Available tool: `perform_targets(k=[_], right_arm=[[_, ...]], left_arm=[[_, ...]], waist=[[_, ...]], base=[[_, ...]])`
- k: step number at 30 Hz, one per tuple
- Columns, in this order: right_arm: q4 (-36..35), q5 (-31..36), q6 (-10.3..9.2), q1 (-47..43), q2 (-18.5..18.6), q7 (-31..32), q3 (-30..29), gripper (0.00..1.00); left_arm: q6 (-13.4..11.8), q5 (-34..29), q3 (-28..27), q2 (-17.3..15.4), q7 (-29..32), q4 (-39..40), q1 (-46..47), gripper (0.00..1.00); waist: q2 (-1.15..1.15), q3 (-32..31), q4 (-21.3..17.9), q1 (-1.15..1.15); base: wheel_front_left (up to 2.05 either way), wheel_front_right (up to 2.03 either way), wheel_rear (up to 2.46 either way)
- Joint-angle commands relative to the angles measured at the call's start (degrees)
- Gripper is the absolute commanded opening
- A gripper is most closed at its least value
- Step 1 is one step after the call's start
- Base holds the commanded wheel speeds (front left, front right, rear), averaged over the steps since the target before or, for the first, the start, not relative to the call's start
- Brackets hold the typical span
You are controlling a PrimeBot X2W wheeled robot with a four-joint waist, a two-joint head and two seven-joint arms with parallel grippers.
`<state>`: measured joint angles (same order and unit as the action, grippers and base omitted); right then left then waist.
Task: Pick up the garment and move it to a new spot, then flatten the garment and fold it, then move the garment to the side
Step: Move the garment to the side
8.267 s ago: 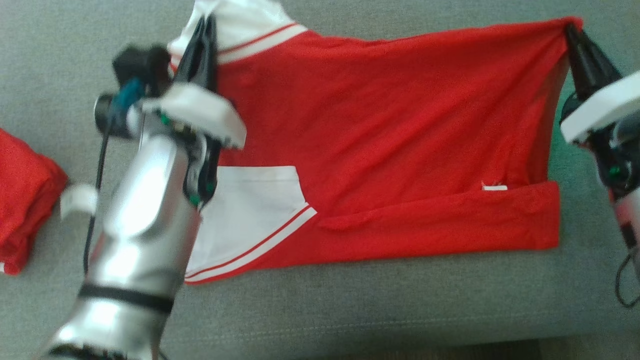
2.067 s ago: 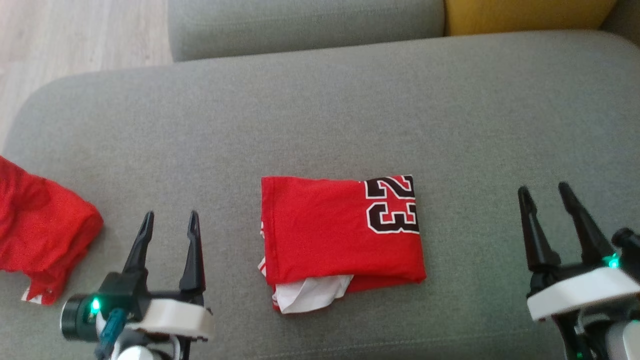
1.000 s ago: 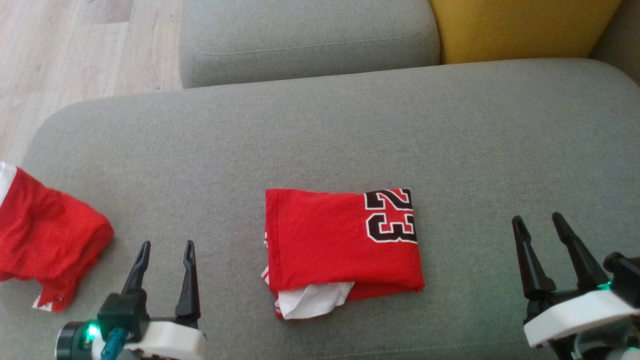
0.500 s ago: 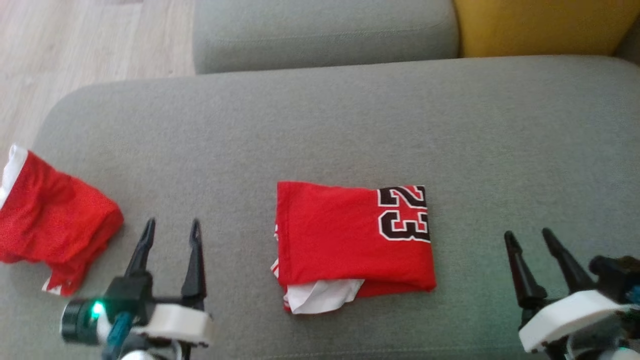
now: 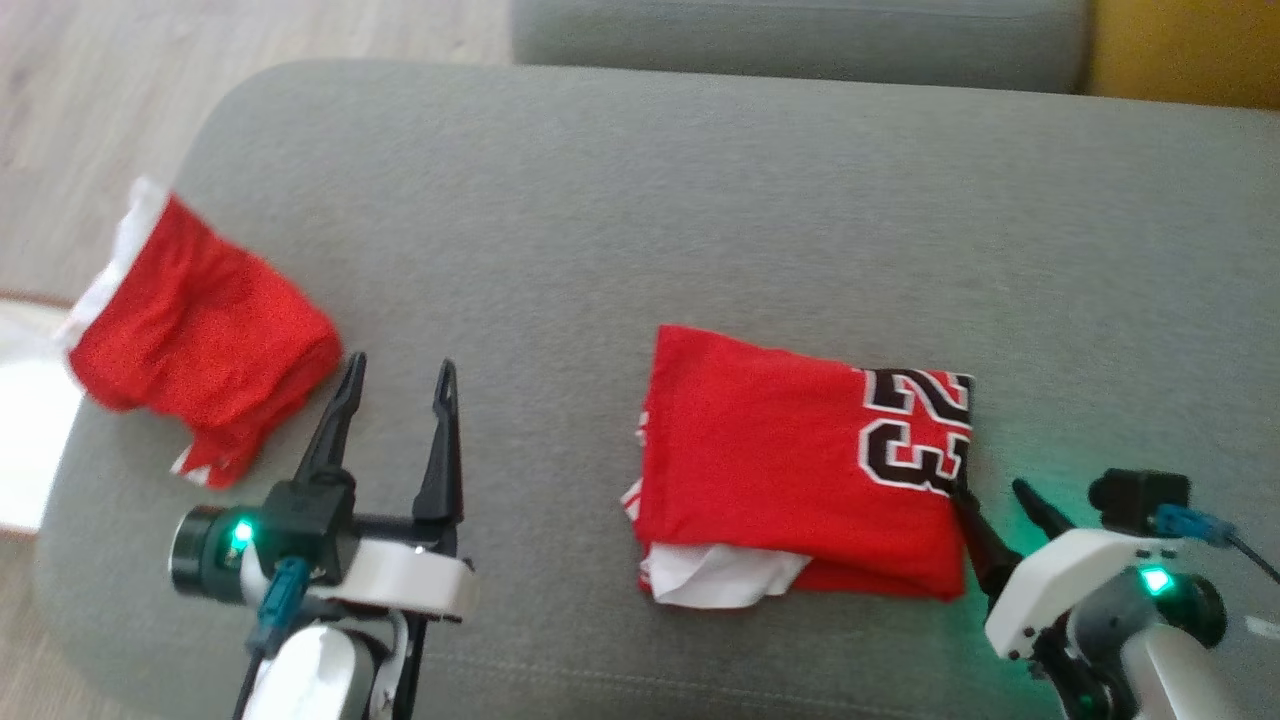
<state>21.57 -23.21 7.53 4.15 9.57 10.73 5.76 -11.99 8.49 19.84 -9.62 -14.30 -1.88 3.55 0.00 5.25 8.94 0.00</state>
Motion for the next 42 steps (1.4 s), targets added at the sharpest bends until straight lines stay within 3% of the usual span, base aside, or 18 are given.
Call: perform_targets(k=[1,6,7,8,9,16,25,33,42], right_arm=[[-0.3,-0.5,-0.04,2.7,0.7,0.5,1.6,1.0],[5.6,-2.9,-0.04,4.4,1.2,5.2,4.4,1.0],[6.1,-3.4,-0.04,4.5,1.5,6.0,4.8,0.61],[6.1,-4.0,-0.04,4.6,1.7,6.3,5.1,0.04],[5.8,-4.5,-0.04,4.6,2.1,6.2,5.3,0.0],[-1.0,-4.0,-0.04,4.2,5.8,3.4,7.0,0.0],[-8.9,-2.1,-0.04,7.0,11.3,4.6,8.0,0.0],[-8.3,-2.8,-0.04,13.1,15.2,3.9,8.2,0.0],[-1.3,-3.6,-0.04,22.7,18.7,-1.1,4.2,0.0]], left_arm=[[0.2,-0.7,-1.7,0.0,-0.7,2.0,3.2,1.0],[0.6,-1.3,-1.8,1.0,-0.7,2.5,3.7,1.0],[0.7,-1.4,-1.9,1.1,-0.7,2.6,3.7,1.0],[0.8,-1.5,-2.1,1.2,-0.7,2.6,3.6,1.0],[0.8,-1.6,-2.2,1.3,-0.7,2.6,3.5,1.0],[1.0,-2.4,-3.1,1.3,-0.7,3.2,2.9,1.0],[2.1,-3.2,-3.4,1.6,-0.7,4.6,3.8,1.0],[3.6,-4.5,-2.0,1.7,-0.7,5.2,6.4,1.0],[5.8,-6.2,0.4,1.1,-0.7,5.0,11.3,1.0]], waist=[[0.0,1.1,2.1,0.0],[0.0,1.6,3.9,0.0],[0.0,1.7,4.0,0.0],[0.0,1.8,4.0,0.0],[0.0,1.8,3.9,0.0],[0.0,2.2,-0.3,0.0],[0.0,3.3,-12.3,0.0],[0.0,7.0,-22.1,0.0],[0.0,12.9,-28.0,0.0]], base=[[0.0,0.0,0.0],[0.0,0.0,0.0],[0.0,0.0,0.0],[0.0,0.0,0.0],[0.0,0.0,0.0],[0.0,0.0,0.0],[0.0,0.0,0.0],[0.0,0.0,0.0],[0.0,0.0,0.0]])
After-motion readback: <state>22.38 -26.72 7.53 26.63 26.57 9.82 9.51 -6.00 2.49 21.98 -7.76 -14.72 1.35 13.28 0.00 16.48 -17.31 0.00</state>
